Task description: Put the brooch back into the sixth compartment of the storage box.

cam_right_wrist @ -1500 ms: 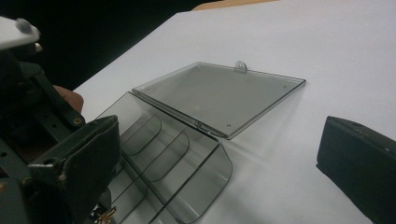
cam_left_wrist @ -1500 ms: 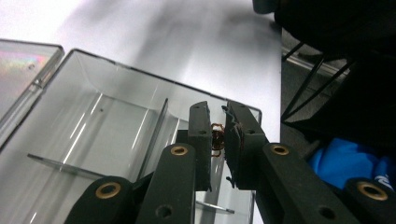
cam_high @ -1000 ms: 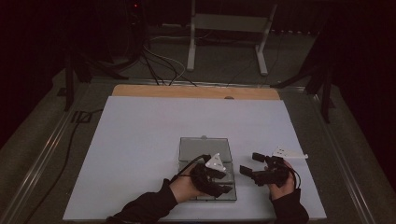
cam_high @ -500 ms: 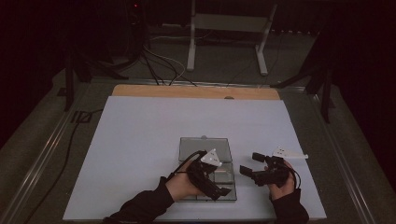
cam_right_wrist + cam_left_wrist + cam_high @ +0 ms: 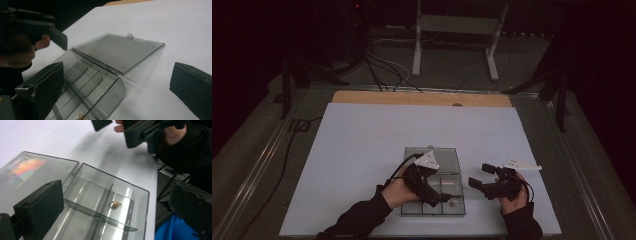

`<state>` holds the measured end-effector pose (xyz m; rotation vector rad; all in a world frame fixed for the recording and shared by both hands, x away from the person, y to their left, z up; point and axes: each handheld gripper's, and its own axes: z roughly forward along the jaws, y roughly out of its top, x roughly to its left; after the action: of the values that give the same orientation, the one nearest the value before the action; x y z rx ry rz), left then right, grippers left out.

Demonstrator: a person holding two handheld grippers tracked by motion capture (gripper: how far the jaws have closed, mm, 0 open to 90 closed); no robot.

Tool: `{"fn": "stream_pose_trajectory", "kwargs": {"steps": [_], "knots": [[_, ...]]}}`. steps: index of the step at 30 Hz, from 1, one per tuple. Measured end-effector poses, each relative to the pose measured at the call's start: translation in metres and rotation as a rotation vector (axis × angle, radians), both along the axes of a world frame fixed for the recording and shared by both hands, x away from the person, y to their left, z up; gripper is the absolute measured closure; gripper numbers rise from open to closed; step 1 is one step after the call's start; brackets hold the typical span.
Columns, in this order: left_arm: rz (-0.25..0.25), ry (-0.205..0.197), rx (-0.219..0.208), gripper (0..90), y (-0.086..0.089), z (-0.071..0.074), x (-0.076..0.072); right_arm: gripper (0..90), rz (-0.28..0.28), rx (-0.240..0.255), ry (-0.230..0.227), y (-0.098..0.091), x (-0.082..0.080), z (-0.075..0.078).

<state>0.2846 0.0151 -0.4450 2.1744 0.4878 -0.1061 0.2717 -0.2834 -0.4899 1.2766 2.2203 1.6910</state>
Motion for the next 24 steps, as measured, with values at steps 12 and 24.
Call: {"fn": "stream_pose_trajectory", "kwargs": {"steps": [12, 24], "knots": [[0.069, -0.021, -0.005, 1.6, 0.02, 0.011, 0.013, 0.0, -0.001, -0.001, 0.001, 0.0, 0.0, 0.0], [0.125, -0.03, -0.017, 1.6, 0.036, 0.015, 0.023, 0.0, 0.0, 0.0, 0.002, 0.0, 0.0, 0.0]]}}
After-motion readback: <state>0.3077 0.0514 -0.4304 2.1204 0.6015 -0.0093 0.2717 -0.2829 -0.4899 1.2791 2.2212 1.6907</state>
